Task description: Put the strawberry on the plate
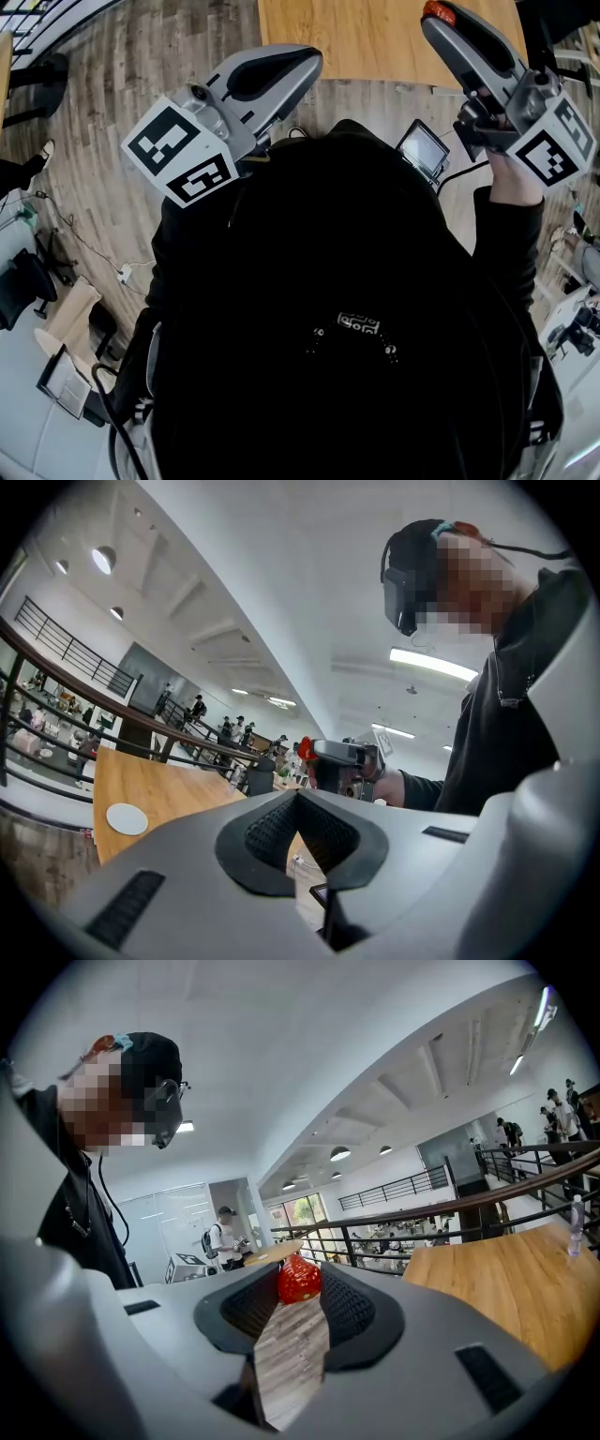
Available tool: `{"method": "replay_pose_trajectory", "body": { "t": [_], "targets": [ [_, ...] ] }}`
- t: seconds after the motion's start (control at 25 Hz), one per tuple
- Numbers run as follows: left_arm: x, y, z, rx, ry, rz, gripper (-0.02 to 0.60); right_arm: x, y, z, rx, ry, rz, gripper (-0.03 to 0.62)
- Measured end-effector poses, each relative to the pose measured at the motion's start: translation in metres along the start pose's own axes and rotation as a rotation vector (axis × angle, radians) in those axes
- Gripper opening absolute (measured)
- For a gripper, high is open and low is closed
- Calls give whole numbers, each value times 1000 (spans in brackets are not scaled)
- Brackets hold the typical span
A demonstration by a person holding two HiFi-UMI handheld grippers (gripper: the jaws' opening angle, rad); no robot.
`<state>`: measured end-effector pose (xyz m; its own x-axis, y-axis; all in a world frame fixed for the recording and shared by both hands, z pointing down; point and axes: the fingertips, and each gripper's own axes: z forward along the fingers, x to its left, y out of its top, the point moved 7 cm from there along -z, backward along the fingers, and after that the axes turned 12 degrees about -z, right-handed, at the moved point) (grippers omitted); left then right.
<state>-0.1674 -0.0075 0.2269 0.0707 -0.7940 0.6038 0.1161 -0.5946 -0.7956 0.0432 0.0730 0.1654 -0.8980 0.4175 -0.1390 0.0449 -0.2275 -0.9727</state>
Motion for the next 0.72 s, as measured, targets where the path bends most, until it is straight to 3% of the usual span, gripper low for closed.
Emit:
{"method": "replay_pose_trajectory", "body": {
  "t": [0.52,0.72],
  "targets": [
    [17,7,-25,-80,90,-19,0,-10,7,46,2,114,-26,146],
    [4,15,-35,-94,95,-19,0,-2,21,45,-8,130,-31,146]
  ]
}}
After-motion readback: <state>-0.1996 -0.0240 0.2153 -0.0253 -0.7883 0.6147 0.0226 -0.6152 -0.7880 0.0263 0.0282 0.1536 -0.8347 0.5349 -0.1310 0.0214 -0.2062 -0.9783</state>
